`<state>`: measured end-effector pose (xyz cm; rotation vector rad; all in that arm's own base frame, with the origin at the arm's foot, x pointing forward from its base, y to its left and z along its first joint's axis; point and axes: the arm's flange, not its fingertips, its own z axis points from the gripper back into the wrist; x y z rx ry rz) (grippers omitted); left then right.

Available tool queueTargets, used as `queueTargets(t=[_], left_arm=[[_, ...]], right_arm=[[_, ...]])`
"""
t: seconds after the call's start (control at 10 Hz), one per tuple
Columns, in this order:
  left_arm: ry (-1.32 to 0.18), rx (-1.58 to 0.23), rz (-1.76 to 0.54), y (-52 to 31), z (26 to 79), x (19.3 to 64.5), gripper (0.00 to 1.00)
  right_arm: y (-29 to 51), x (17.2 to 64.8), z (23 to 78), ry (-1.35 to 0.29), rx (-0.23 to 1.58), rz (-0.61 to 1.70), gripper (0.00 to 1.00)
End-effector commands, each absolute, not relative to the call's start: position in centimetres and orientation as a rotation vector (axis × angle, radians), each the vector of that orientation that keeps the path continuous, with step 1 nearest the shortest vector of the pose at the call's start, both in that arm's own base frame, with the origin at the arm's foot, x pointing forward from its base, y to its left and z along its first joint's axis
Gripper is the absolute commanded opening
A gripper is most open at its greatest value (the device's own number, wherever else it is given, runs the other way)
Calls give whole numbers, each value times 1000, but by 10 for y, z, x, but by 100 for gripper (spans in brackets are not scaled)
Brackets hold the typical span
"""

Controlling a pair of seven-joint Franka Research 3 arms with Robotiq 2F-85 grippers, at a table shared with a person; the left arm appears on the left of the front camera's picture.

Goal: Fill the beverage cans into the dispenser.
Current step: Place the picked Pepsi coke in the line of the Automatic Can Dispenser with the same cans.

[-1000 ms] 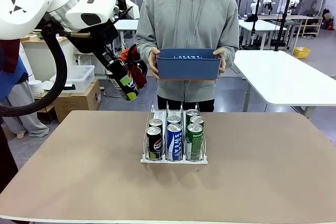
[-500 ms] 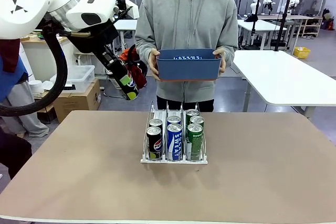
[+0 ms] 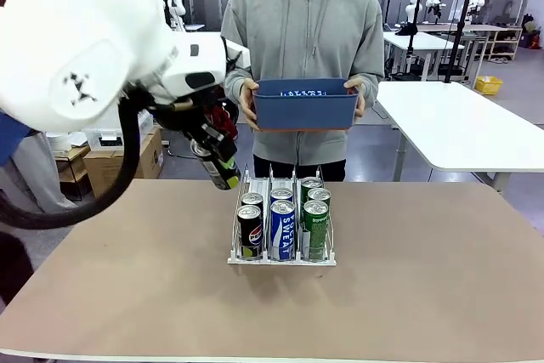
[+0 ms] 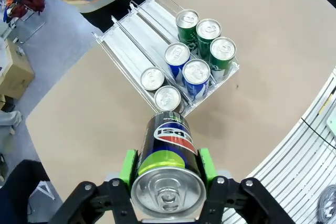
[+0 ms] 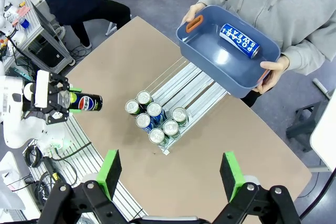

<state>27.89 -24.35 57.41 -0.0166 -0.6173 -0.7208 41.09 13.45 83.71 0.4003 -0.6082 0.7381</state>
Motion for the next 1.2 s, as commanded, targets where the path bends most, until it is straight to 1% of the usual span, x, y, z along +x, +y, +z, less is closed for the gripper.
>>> queueTargets(t=[0.0, 0.6, 0.8, 0.9, 1.1], left_arm=[[-622, -35, -764, -251, 554, 278, 58], [-486, -85, -1012, -256, 496, 300, 58], [-489, -92, -985, -261, 495, 303, 58], [-461, -48, -979, -257, 491, 297, 58], [-461, -48, -979, -257, 491, 297, 58]], right_arm=[[132, 409, 836, -601, 404, 736, 100], [132, 409, 836, -601, 404, 736, 100], [132, 409, 836, -601, 404, 736, 100], [132, 409, 836, -601, 404, 736, 100], [132, 409, 836, -601, 404, 736, 100]])
